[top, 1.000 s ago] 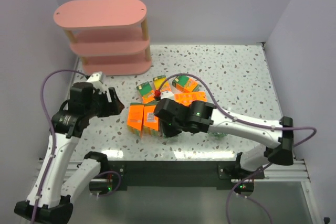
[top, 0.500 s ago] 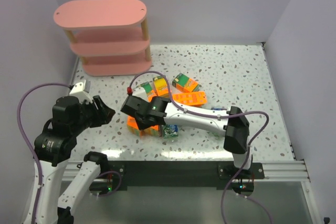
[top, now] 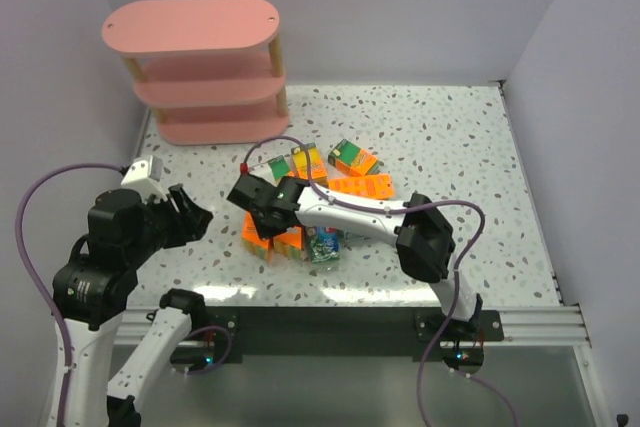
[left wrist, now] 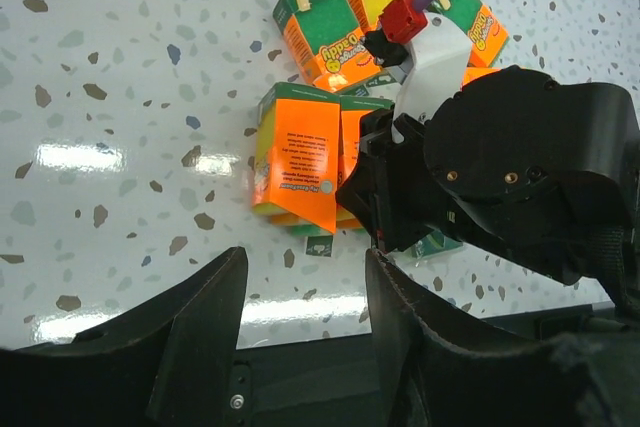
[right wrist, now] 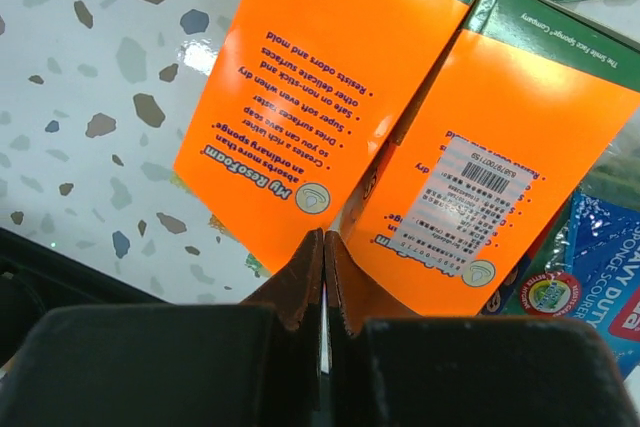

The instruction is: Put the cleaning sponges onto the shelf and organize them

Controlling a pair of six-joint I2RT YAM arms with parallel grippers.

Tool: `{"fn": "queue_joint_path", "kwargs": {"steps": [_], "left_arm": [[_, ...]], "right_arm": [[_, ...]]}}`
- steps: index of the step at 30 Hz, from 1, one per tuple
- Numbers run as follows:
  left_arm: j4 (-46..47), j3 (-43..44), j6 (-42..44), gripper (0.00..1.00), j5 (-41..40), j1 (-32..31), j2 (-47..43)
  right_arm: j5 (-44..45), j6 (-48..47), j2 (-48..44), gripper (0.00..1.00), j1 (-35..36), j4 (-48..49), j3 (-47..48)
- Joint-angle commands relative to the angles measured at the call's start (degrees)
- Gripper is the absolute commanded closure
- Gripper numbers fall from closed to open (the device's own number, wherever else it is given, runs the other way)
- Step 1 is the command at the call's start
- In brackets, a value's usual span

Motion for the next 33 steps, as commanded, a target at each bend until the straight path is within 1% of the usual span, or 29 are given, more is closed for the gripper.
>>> {"fn": "queue_joint_path", "kwargs": {"steps": [1, 6, 11, 19, 22, 26, 29, 30, 33], "left_arm": [[-1.39, 1.90, -0.34, 0.44, -1.02, -0.27, -0.43], [-1.39, 0.67, -0.34, 0.43, -1.11, -0.27, -0.87], [-1.31, -0.20, -0.25, 0.43, -1.64, -0.35, -1.31], [-0.69, -0.38, -0.16, 0.43, -1.82, -0.35, -1.13], [-0.17, -1.00, -0.07, 0.43, -1.64, -0.27, -1.13], [0.54, -2.84, -0.07, 0.43, -1.38, -0.35, -1.22], [1.07, -4.42, -0.07, 0.43, -1.20, -0.36, -1.48], [1.07, -4.60, -0.16, 0.43, -1.20, -0.27, -1.57], [1.94, -4.51, -0.77, 0.42, -0.85, -0.27, -1.92]], "right_arm": [[-1.12, 0.20, 0.73, 1.00, -0.69, 1.52, 3.12], [0.81, 1.96, 3.46, 1.00, -2.18, -2.88, 4.61], [0.99, 2.05, 3.37, 1.00, -3.41, -3.15, 1.72], [4.59, 2.23, -0.84, 1.00, -5.78, -4.46, -3.99], [6.00, 2.58, -1.63, 1.00, -7.36, -6.75, -5.83], [6.97, 2.93, -3.22, 1.00, -9.56, -7.37, -8.48], [6.53, 2.05, -5.84, 1.00, -10.00, -5.54, -9.88], [3.48, -0.30, -6.90, 1.00, -9.92, -4.04, -10.15], [0.74, -3.56, -10.68, 1.00, -7.20, 1.50, -10.33]]}}
